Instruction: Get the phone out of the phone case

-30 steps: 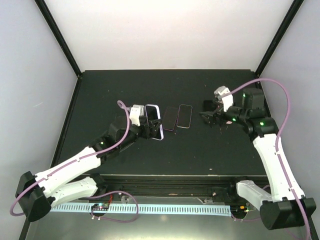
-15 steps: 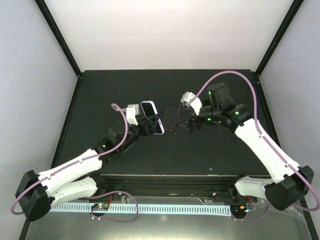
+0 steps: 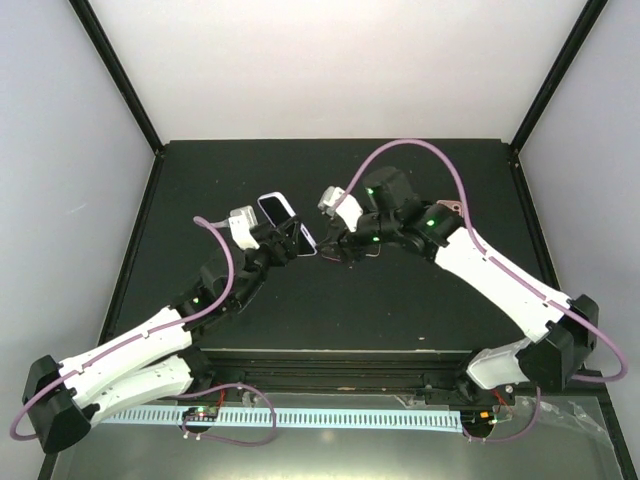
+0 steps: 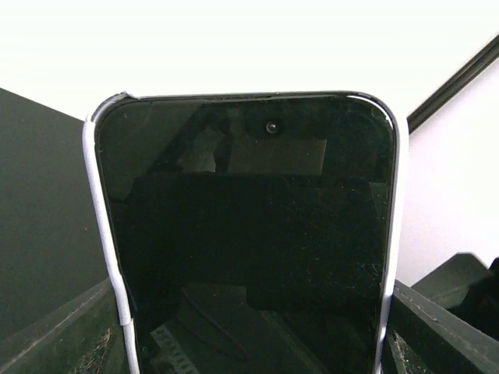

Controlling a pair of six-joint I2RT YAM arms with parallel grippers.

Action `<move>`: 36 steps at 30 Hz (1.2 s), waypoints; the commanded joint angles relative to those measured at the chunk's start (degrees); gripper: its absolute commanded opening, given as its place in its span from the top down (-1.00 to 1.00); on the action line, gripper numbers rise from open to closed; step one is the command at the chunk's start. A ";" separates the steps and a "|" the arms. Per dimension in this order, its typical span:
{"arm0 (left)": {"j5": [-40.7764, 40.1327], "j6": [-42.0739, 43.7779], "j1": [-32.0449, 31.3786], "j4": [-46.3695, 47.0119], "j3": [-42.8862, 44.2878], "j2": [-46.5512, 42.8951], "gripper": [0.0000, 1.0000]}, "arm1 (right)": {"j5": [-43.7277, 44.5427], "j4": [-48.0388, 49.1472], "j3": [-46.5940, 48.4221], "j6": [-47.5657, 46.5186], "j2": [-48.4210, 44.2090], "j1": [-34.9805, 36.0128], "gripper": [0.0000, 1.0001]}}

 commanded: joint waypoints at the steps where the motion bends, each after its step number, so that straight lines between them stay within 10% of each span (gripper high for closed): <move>1: -4.02 -1.59 -0.75 4.27 1.02 -1.66 0.10 | 4.00 1.83 2.55 4.11 2.47 3.75 -0.23; 8: -7.23 -3.02 -1.85 3.71 1.43 -1.76 0.13 | 4.78 1.29 6.78 9.98 6.28 4.16 0.37; 29: -13.89 -5.42 -3.89 0.90 2.66 -0.36 0.11 | 4.60 2.99 5.86 14.05 9.06 6.75 0.34; 36: -14.14 -5.20 -3.94 0.15 3.49 -0.12 -0.17 | 5.23 3.61 4.79 15.46 9.55 6.74 0.91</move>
